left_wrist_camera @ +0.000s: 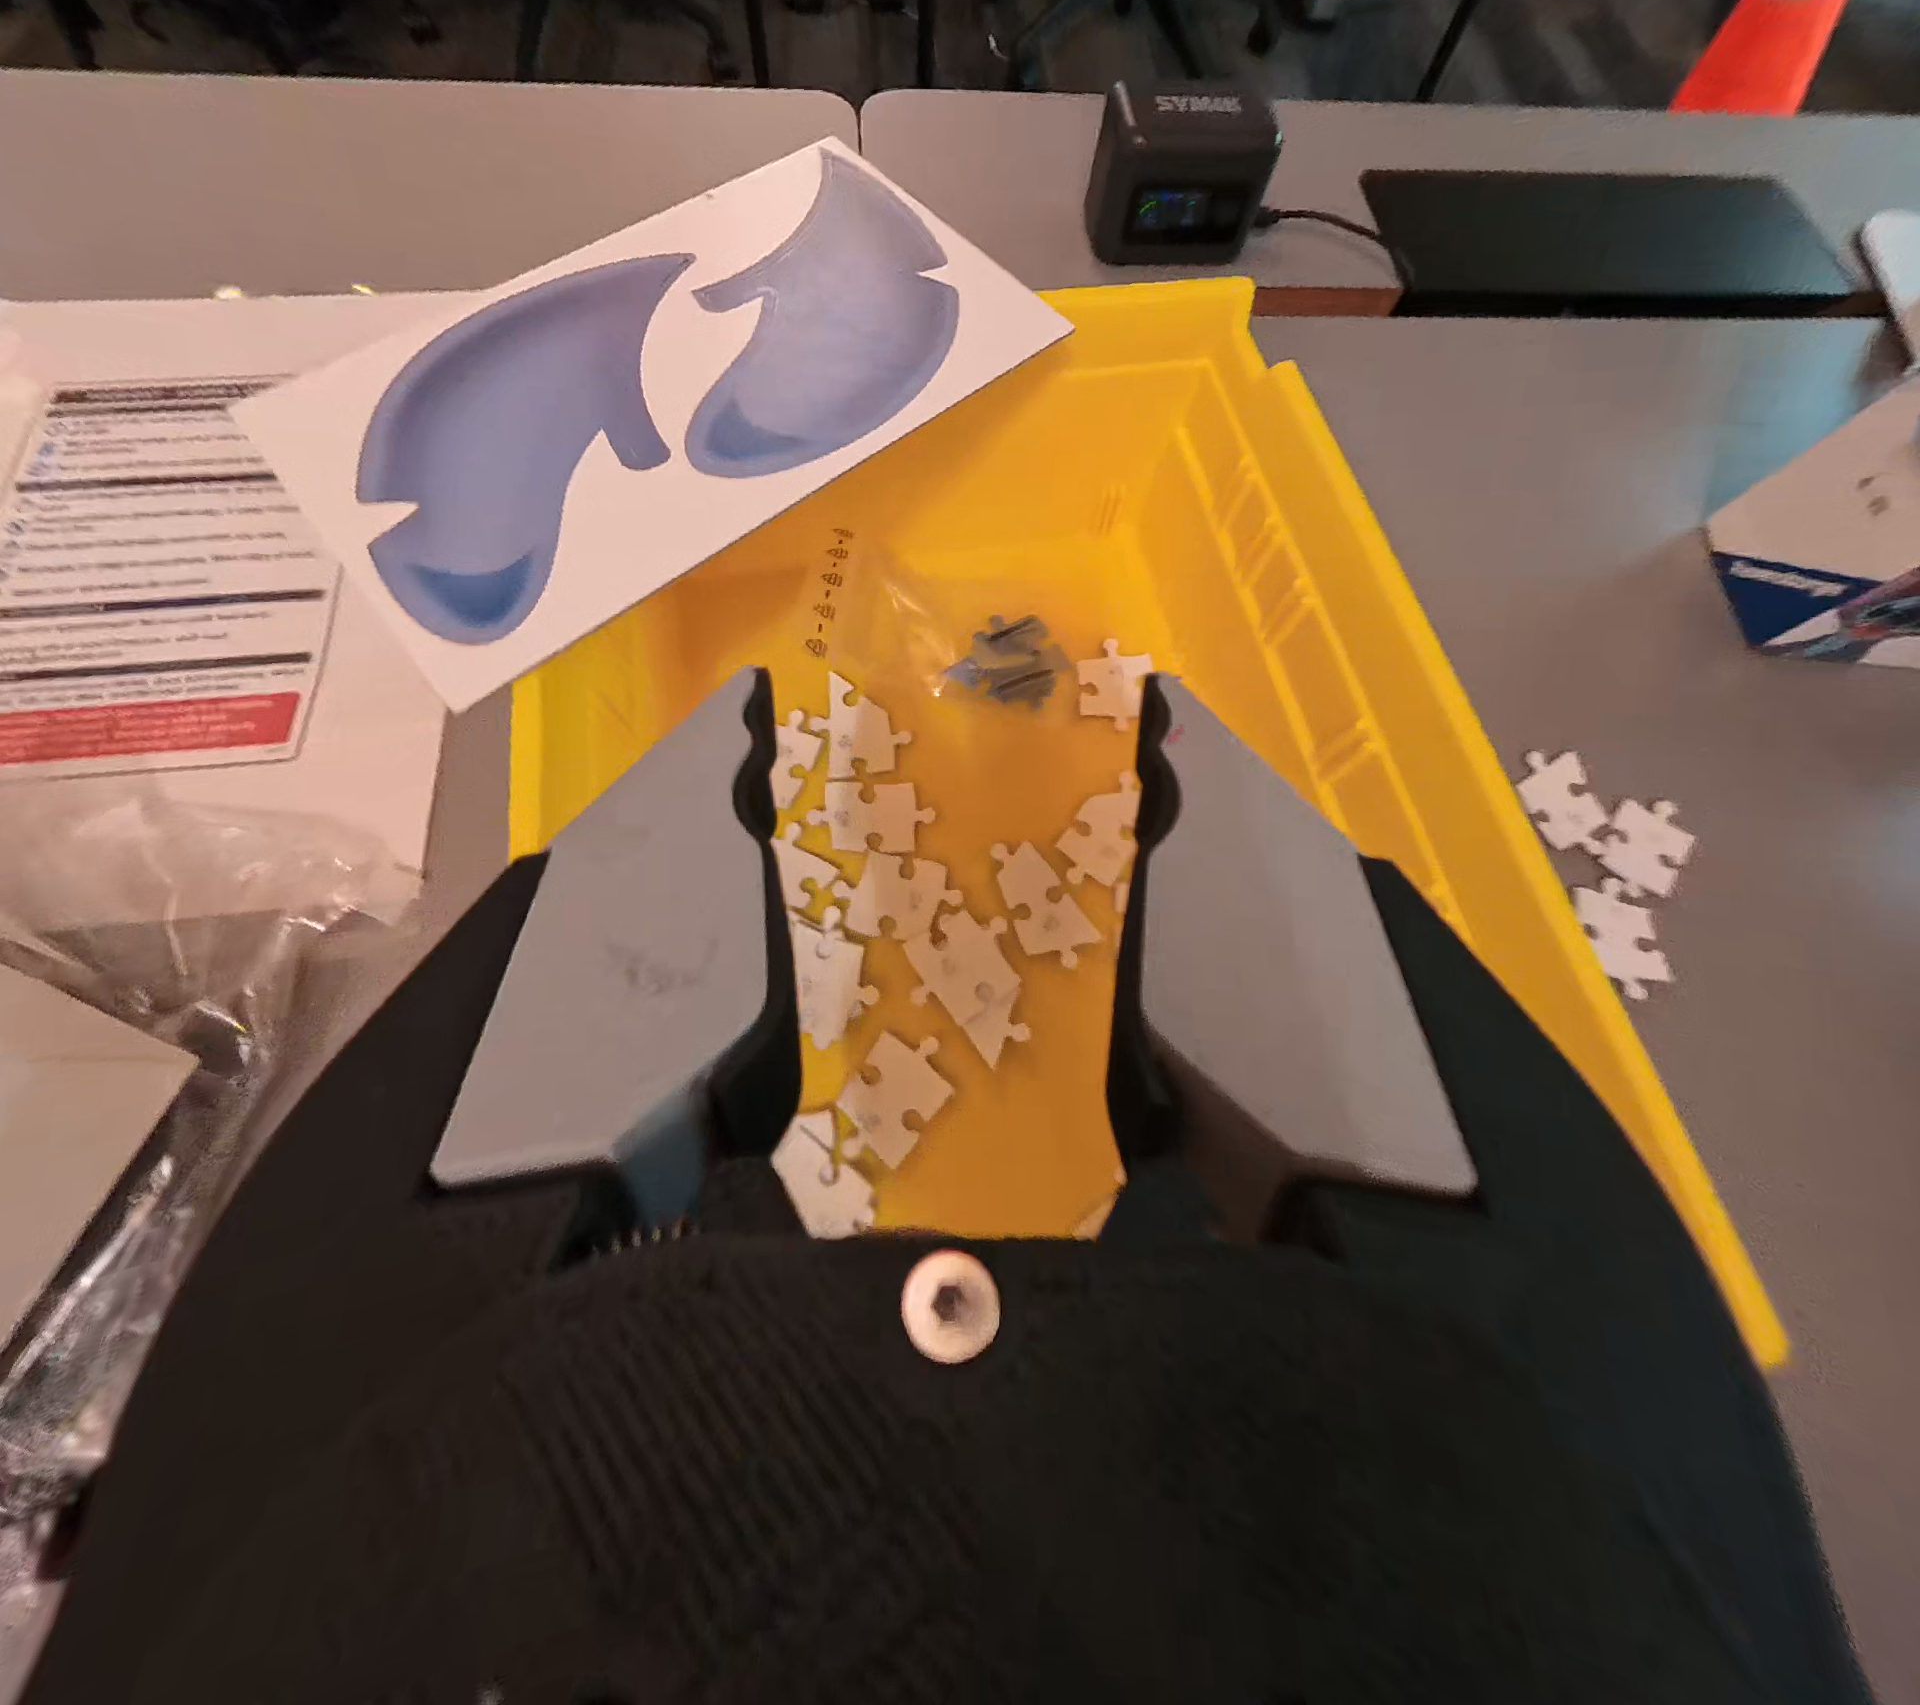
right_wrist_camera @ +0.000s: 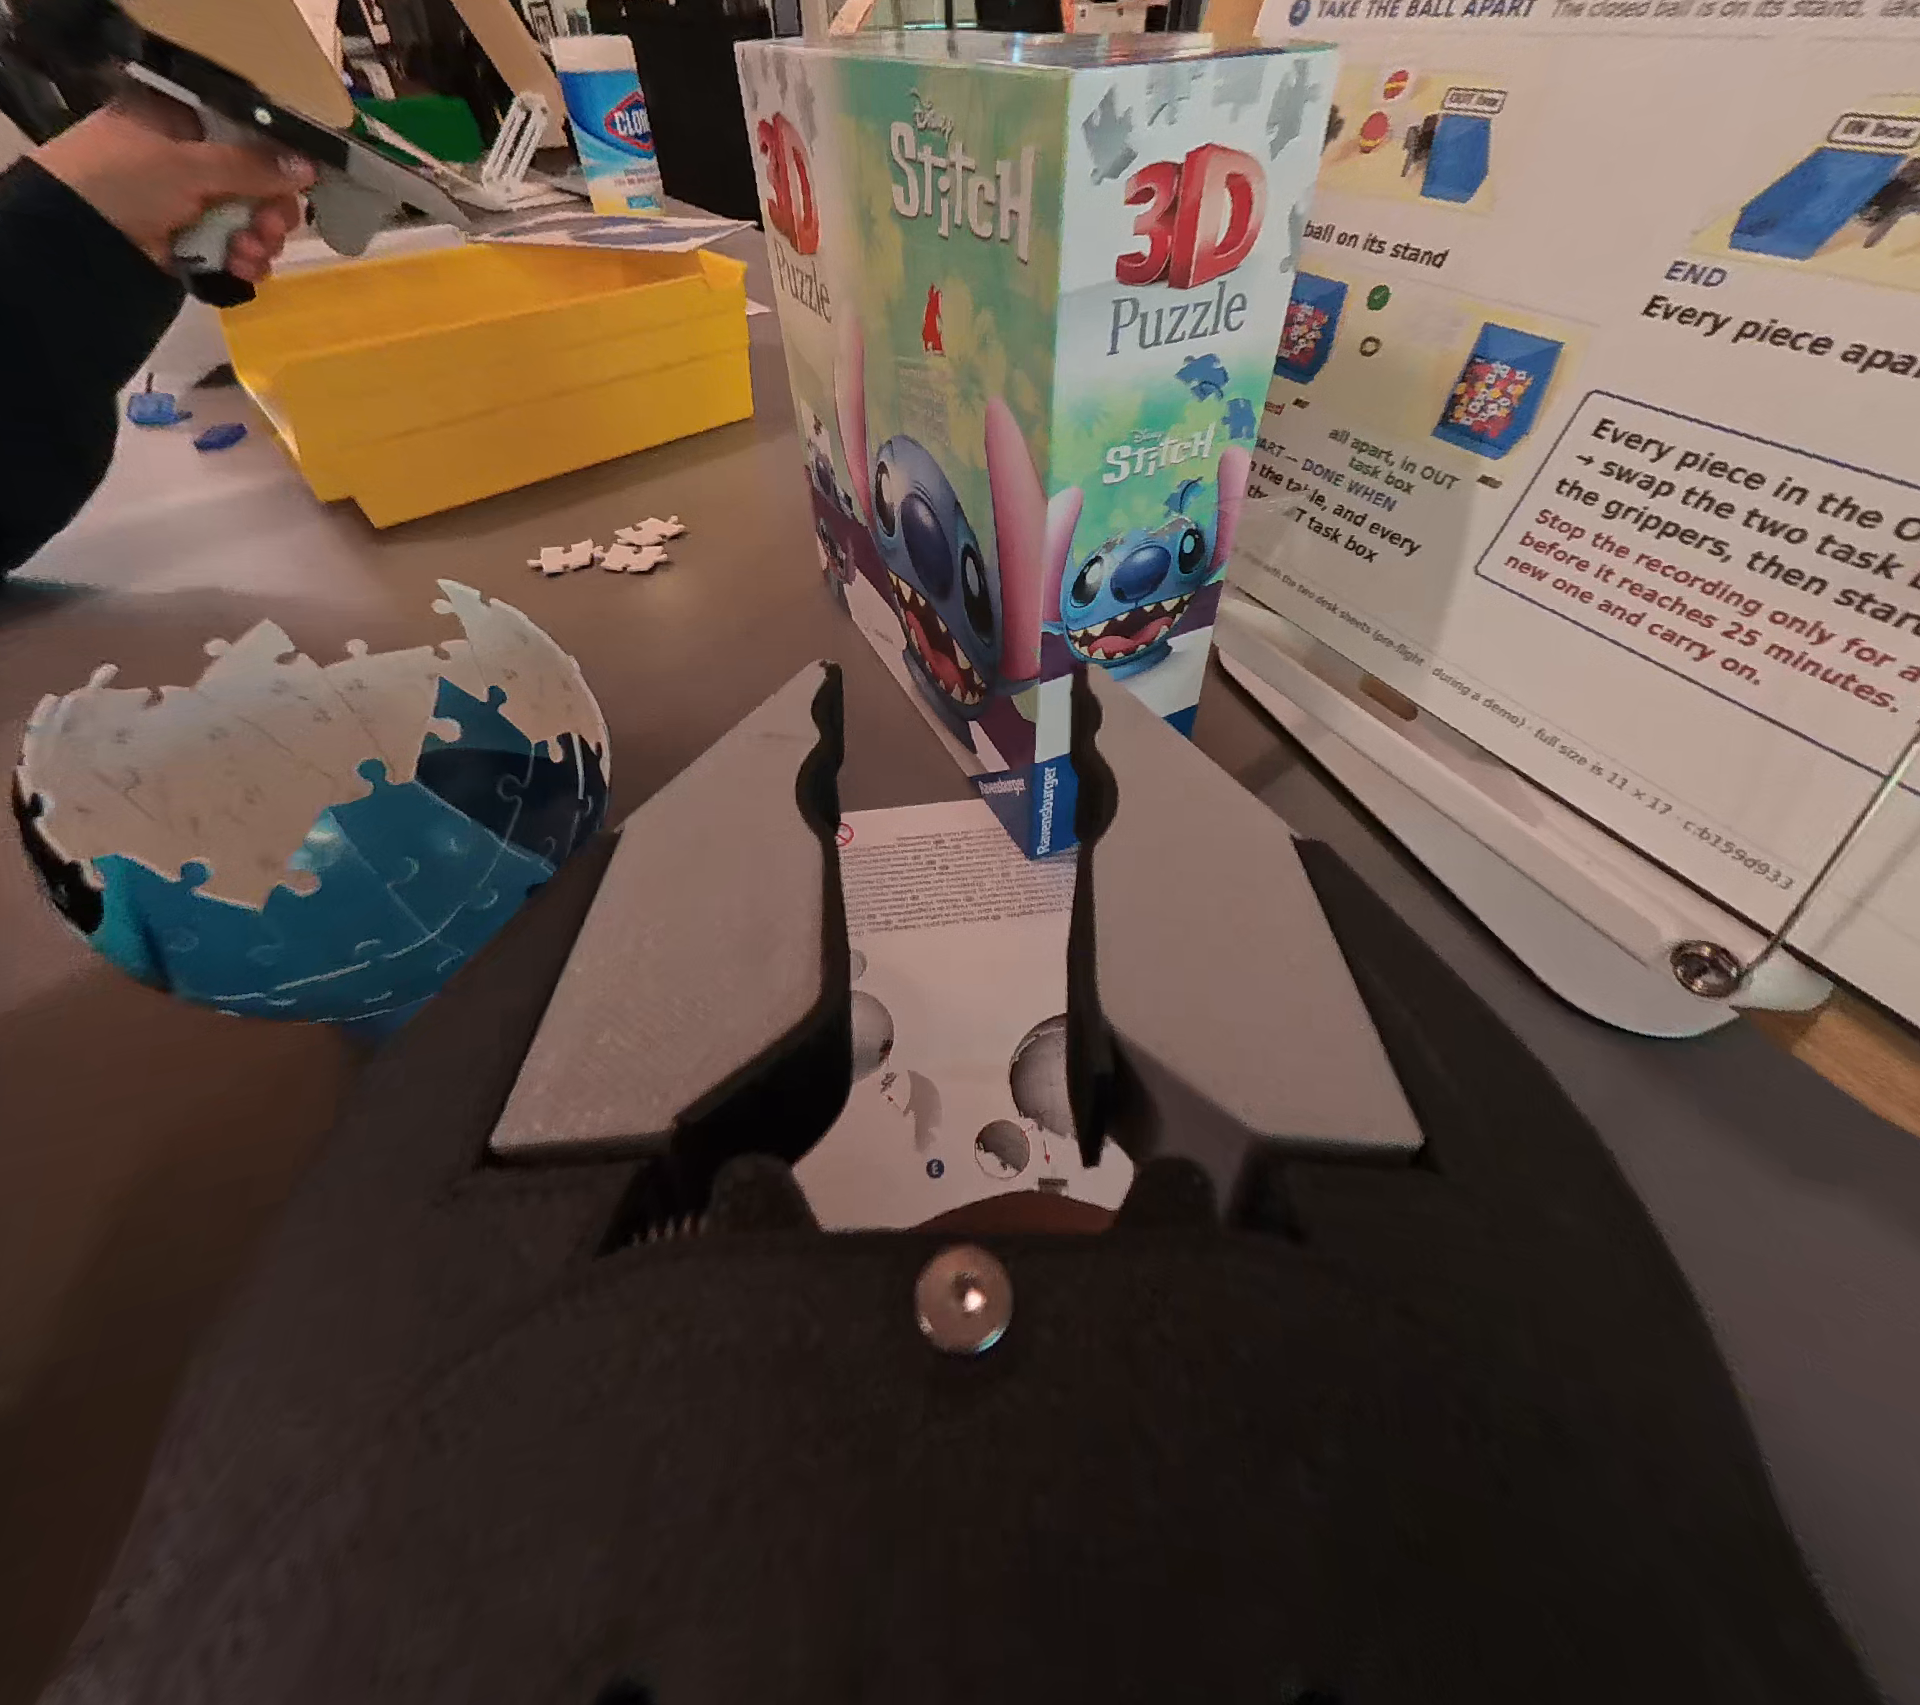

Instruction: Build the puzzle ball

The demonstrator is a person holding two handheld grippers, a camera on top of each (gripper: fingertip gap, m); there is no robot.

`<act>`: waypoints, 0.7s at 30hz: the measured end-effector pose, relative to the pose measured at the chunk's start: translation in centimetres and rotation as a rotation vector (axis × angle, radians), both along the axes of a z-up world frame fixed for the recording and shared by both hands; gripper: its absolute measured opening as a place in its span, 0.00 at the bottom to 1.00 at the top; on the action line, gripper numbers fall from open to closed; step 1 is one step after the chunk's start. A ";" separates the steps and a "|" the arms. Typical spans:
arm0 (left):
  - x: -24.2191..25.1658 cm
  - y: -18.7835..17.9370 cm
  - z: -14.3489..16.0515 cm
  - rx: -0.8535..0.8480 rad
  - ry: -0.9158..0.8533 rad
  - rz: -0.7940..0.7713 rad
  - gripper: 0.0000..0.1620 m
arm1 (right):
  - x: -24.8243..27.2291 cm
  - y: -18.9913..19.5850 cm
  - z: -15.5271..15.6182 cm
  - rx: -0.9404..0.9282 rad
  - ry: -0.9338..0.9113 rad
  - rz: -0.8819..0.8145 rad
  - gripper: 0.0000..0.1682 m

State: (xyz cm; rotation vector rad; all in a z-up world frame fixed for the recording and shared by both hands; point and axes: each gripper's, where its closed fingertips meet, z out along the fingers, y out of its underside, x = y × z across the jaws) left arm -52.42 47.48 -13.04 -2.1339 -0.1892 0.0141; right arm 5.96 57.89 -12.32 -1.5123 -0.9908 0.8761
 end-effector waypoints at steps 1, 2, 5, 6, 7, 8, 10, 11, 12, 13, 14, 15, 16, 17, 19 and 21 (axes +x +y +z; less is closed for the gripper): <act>0.1 -0.4 0.0 0.000 -0.018 0.003 0.42 | 0.2 -0.1 0.1 -0.005 0.005 -0.004 0.24; 0.2 -0.8 -0.1 -0.005 -0.023 0.010 0.42 | 0.3 -0.3 0.3 -0.005 0.017 -0.005 0.24; 0.4 -2.7 -0.6 -0.027 -0.018 0.038 0.43 | 0.0 -1.2 0.5 0.000 0.034 0.014 0.24; 0.7 -3.3 -0.8 -0.028 -0.026 0.041 0.43 | -0.3 -1.4 0.2 -0.002 0.021 0.021 0.24; 1.2 -4.0 -1.0 -0.034 -0.041 0.038 0.43 | -0.7 -1.5 -0.3 -0.010 0.000 0.026 0.25; 1.7 -4.8 -1.2 -0.037 -0.058 0.039 0.44 | -1.0 -1.6 -0.6 -0.018 -0.019 0.029 0.26; 2.4 -6.6 -1.6 -0.057 -0.074 0.042 0.44 | -1.7 -2.0 -1.1 -0.025 -0.047 0.038 0.27; 2.8 -7.5 -1.7 -0.069 -0.077 0.049 0.44 | -1.9 -2.3 -1.3 -0.032 -0.061 0.042 0.29; 3.2 -8.4 -1.7 -0.071 -0.080 0.050 0.44 | -2.0 -2.4 -1.3 -0.033 -0.069 0.041 0.30; 3.8 -9.2 -1.7 -0.069 -0.079 0.045 0.44 | -2.1 -2.5 -1.1 -0.028 -0.072 0.038 0.31; 4.2 -10.0 -1.6 -0.071 -0.069 0.046 0.44 | -2.1 -2.6 -0.9 -0.025 -0.066 0.035 0.31; 4.5 -10.8 -1.6 -0.069 -0.057 0.054 0.44 | -2.2 -2.8 -0.5 -0.027 -0.052 0.038 0.31; 4.9 -11.6 -1.5 -0.062 -0.050 0.055 0.44 | -2.4 -2.9 0.0 -0.033 -0.029 0.046 0.31; 5.2 -12.3 -1.4 -0.053 -0.044 0.057 0.44 | -2.7 -3.0 0.7 -0.040 -0.002 0.051 0.31; 5.4 -13.9 -1.3 -0.036 -0.030 0.081 0.44 | -3.1 -3.1 1.8 -0.065 0.048 0.051 0.31; 5.5 -15.3 -1.5 -0.020 -0.038 0.101 0.45 | -3.5 -3.4 2.0 -0.091 0.054 0.049 0.32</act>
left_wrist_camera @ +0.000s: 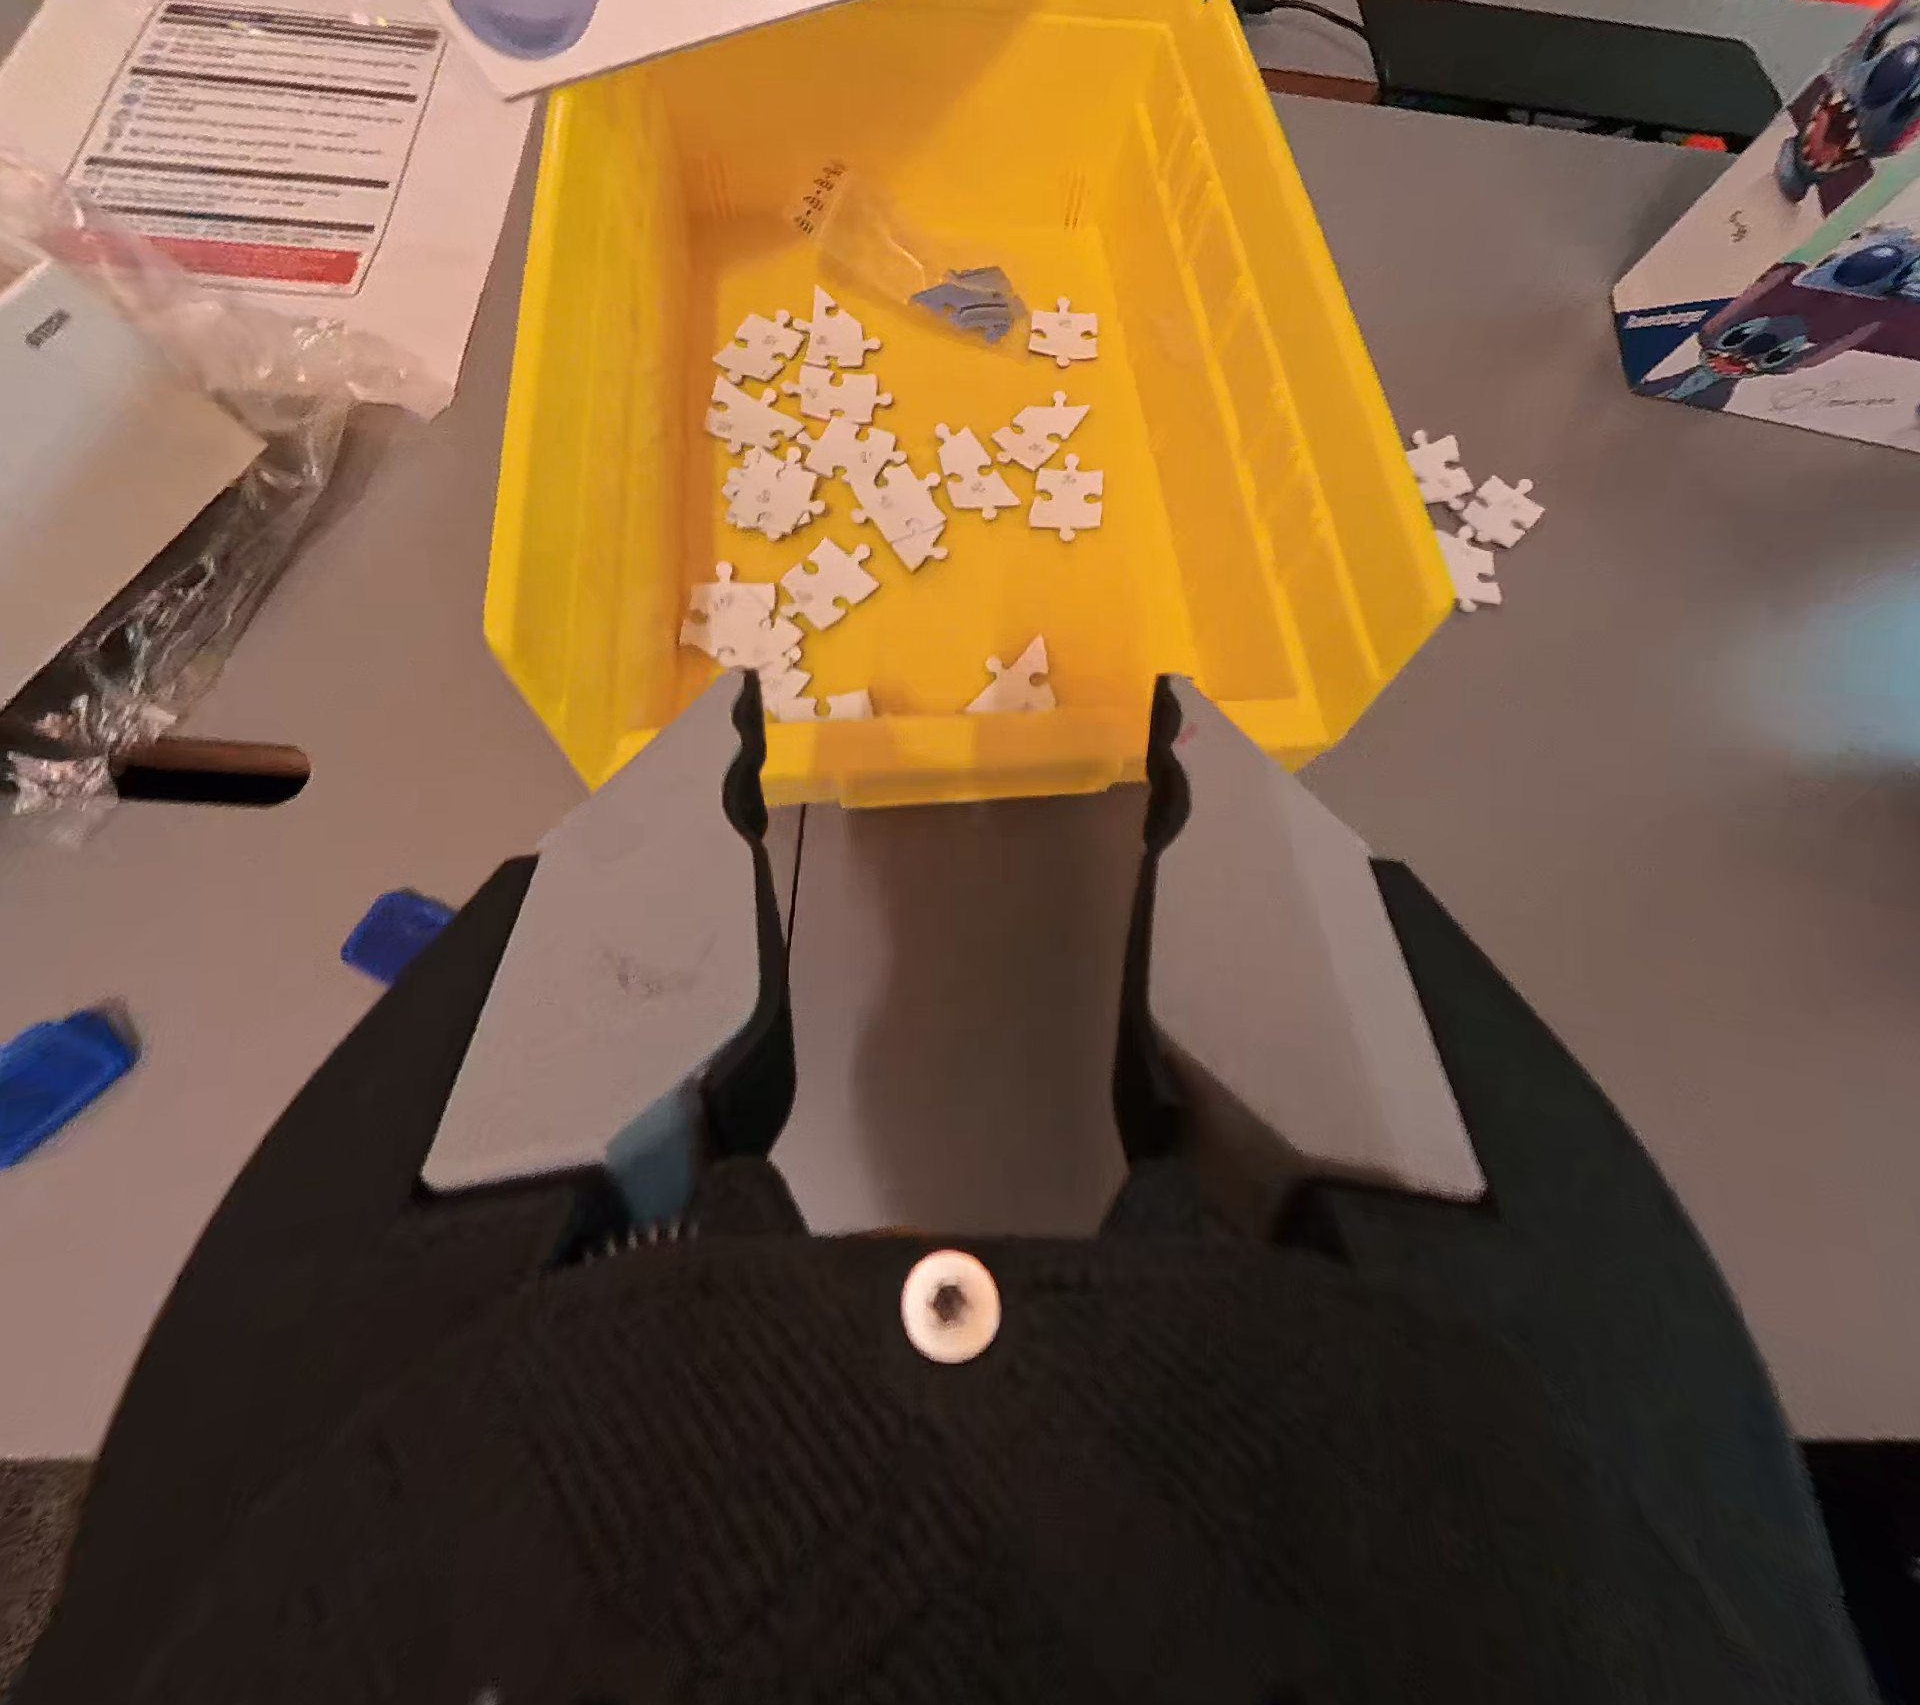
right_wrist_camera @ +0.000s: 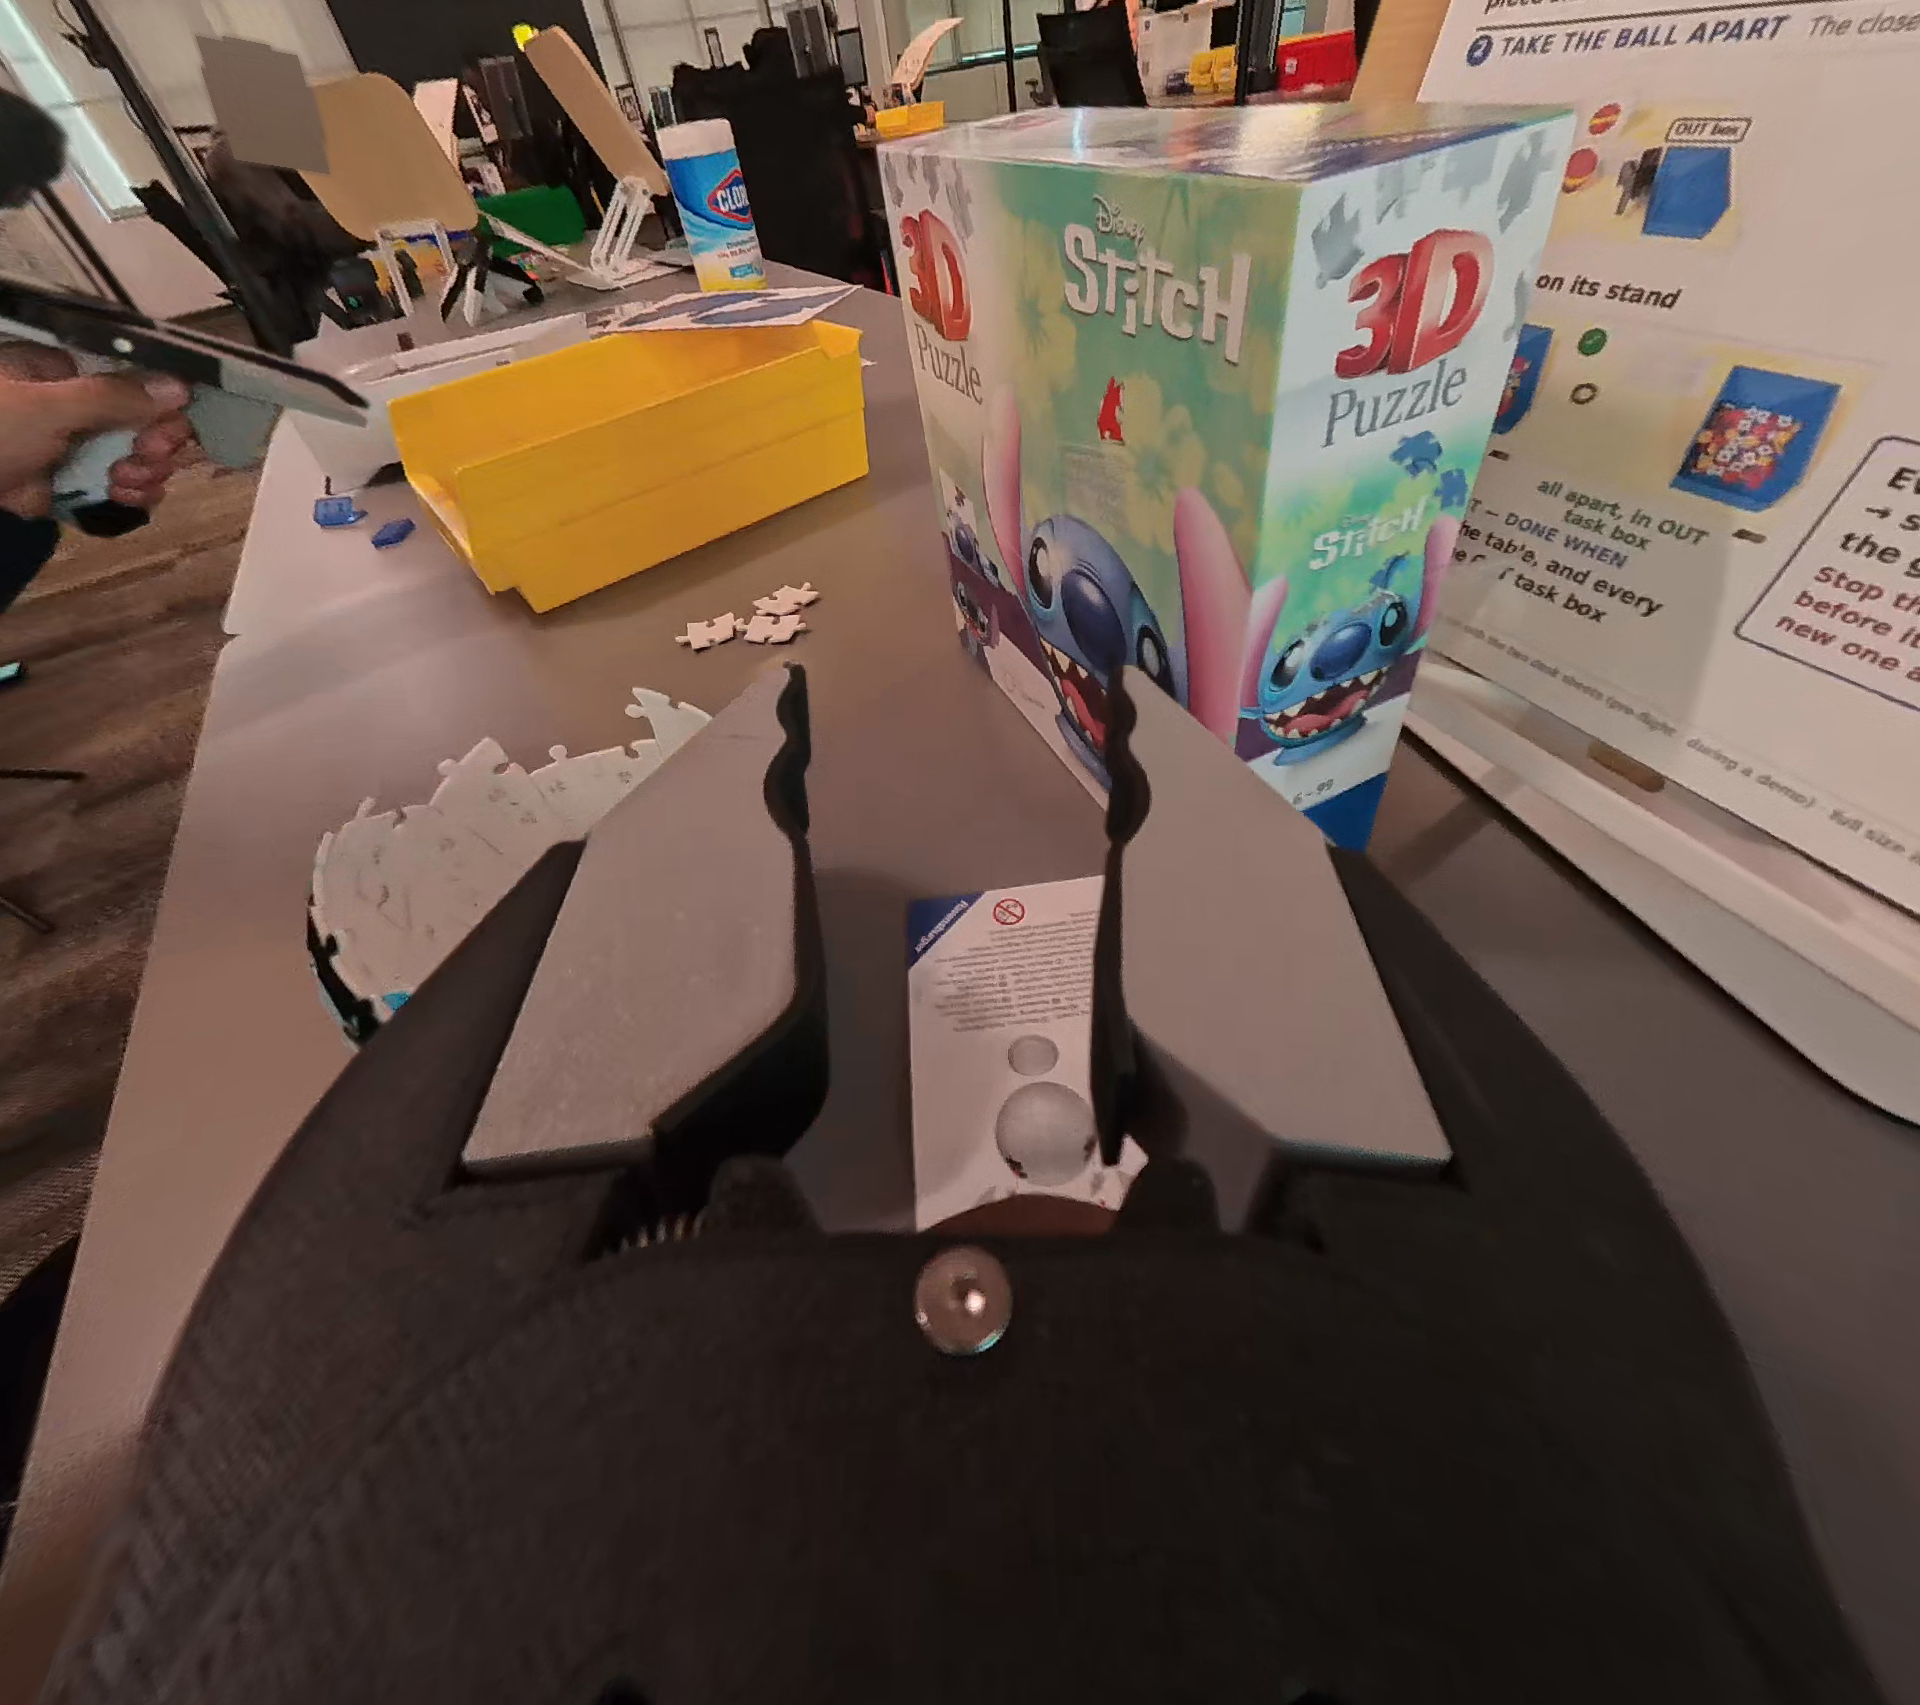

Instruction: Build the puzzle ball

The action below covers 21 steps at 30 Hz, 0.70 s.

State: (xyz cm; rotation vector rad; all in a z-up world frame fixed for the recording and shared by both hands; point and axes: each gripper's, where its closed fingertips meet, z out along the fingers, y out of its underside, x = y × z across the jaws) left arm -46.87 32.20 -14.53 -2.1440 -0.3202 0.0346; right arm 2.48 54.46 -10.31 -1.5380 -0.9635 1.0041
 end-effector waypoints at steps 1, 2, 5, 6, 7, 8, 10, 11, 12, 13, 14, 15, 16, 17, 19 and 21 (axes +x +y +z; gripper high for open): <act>0.1 -0.5 -0.1 0.011 -0.006 0.006 0.45 | -0.1 -0.1 -0.1 -0.003 -0.008 -0.005 0.33; 0.3 -0.8 -0.3 0.018 -0.010 0.009 0.45 | -0.2 -0.3 -0.3 -0.005 -0.014 -0.007 0.34; 1.2 -1.2 -0.6 0.015 -0.006 -0.004 0.44 | -0.5 -1.0 -0.4 -0.020 -0.019 0.014 0.35; 1.4 -1.3 -0.4 0.020 0.002 -0.008 0.44 | -0.6 -1.2 -0.4 -0.015 -0.024 0.015 0.35; 1.7 -1.2 -0.2 0.030 0.013 -0.016 0.45 | -0.6 -1.3 -0.4 0.002 -0.035 0.010 0.35; 1.8 -1.3 0.0 0.035 0.025 -0.022 0.44 | -0.6 -1.2 -0.4 0.027 -0.050 -0.004 0.35; 1.7 -1.3 0.4 0.046 0.044 -0.025 0.44 | -0.6 -0.8 -0.7 0.074 -0.076 -0.043 0.35; 1.6 -1.1 0.6 0.056 0.051 -0.032 0.44 | -0.7 -0.6 -1.0 0.085 -0.085 -0.054 0.35; 1.4 -0.8 0.8 0.068 0.059 -0.037 0.44 | -0.8 -0.3 -1.4 0.092 -0.092 -0.064 0.35; 1.2 -0.3 0.9 0.084 0.071 -0.044 0.44 | -0.9 0.1 -1.8 0.102 -0.101 -0.080 0.35; 1.0 0.4 1.0 0.099 0.083 -0.055 0.44 | -0.9 0.7 -2.3 0.117 -0.113 -0.100 0.35; 0.6 1.3 1.0 0.106 0.096 -0.072 0.44 | -0.7 1.4 -2.6 0.133 -0.123 -0.126 0.35; 0.2 2.3 1.2 0.109 0.110 -0.088 0.44 | -0.5 2.3 -2.8 0.149 -0.126 -0.159 0.35; -0.3 3.4 1.6 0.119 0.127 -0.107 0.44 | -0.2 3.2 -2.9 0.163 -0.122 -0.191 0.35; -1.0 5.8 2.8 0.136 0.162 -0.158 0.44 | 0.4 4.9 -2.8 0.200 -0.113 -0.253 0.35; -1.3 8.0 3.7 0.138 0.186 -0.219 0.44 | 0.9 6.3 -2.9 0.223 -0.122 -0.308 0.36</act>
